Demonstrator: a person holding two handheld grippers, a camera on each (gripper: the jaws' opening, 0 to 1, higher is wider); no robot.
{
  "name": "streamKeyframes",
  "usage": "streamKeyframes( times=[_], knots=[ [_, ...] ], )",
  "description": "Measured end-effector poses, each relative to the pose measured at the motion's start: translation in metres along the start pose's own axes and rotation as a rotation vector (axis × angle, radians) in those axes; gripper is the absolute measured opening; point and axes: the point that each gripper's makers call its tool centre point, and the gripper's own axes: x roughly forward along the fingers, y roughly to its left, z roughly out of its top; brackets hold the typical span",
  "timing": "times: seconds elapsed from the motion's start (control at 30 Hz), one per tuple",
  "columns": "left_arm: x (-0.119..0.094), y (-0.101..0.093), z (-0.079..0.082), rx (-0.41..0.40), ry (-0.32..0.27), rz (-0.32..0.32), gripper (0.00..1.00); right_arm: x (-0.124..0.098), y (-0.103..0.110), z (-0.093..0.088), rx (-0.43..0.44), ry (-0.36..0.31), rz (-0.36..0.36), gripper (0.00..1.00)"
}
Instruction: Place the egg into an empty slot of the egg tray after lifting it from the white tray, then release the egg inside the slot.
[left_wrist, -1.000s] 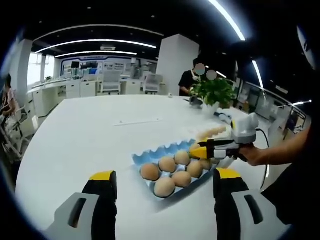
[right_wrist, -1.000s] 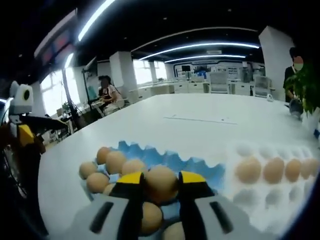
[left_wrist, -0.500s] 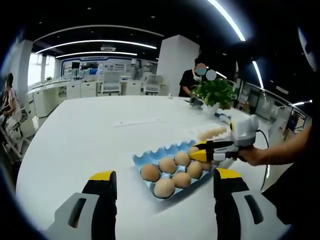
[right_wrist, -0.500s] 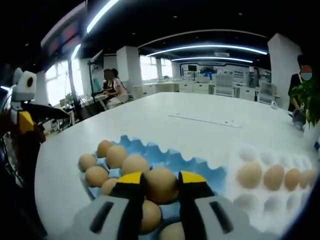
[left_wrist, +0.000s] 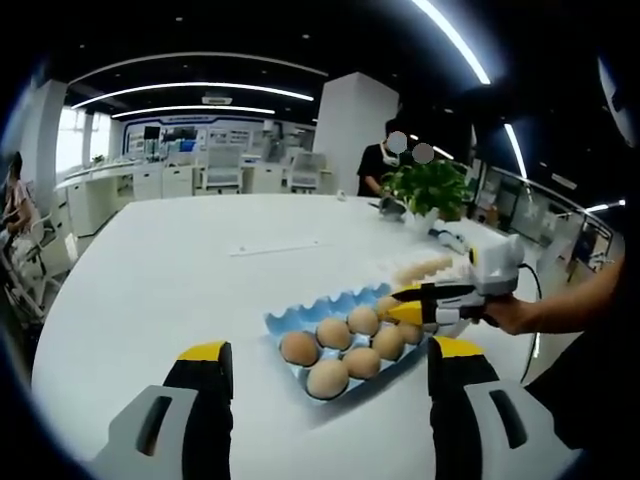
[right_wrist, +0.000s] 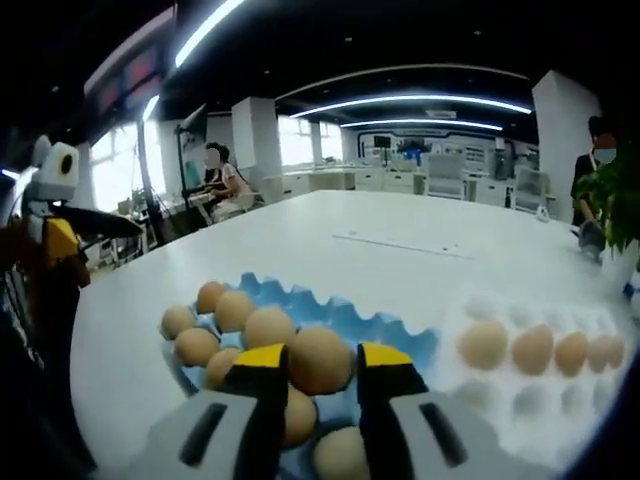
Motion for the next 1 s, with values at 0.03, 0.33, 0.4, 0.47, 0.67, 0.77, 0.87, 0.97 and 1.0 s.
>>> streamKeyframes(
  times=[0.03, 0.33, 0.4, 0.47, 0.67, 0.77, 0.87, 0.97, 1.0],
  knots=[
    [0.0, 0.0, 0.0, 0.0, 0.0, -0.002, 0.81, -0.002, -0.003, 0.0, 0.005, -0.002, -0.007, 0.27],
    [0.002, -0.003, 0.001, 0.006, 0.0, -0.012, 0.81, -0.029, -0.04, -0.007, 0.054, -0.008, -0.105, 0.27],
    [0.002, -0.004, 0.001, 0.008, 0.0, -0.015, 0.81, -0.034, -0.048, -0.008, 0.058, -0.011, -0.129, 0.27],
    [0.003, -0.004, 0.002, 0.009, -0.002, -0.015, 0.81, -0.038, -0.055, -0.009, 0.062, -0.007, -0.143, 0.27],
    [0.004, -0.004, 0.004, 0.008, -0.004, -0.016, 0.81, -0.056, -0.091, -0.014, 0.068, -0.001, -0.247, 0.27],
    [0.005, -0.003, 0.006, 0.009, -0.006, -0.014, 0.81, -0.074, -0.125, -0.01, 0.072, -0.029, -0.366, 0.27],
    [0.005, -0.002, 0.007, 0.009, -0.007, -0.009, 0.81, -0.103, -0.174, -0.01, 0.085, -0.06, -0.529, 0.27],
    [0.005, -0.002, 0.008, 0.011, -0.006, -0.009, 0.81, -0.128, -0.213, -0.019, 0.141, -0.061, -0.652, 0.27],
    [0.005, -0.002, 0.008, 0.012, -0.008, -0.008, 0.81, -0.139, -0.227, -0.019, 0.128, -0.067, -0.705, 0.27]
  ],
)
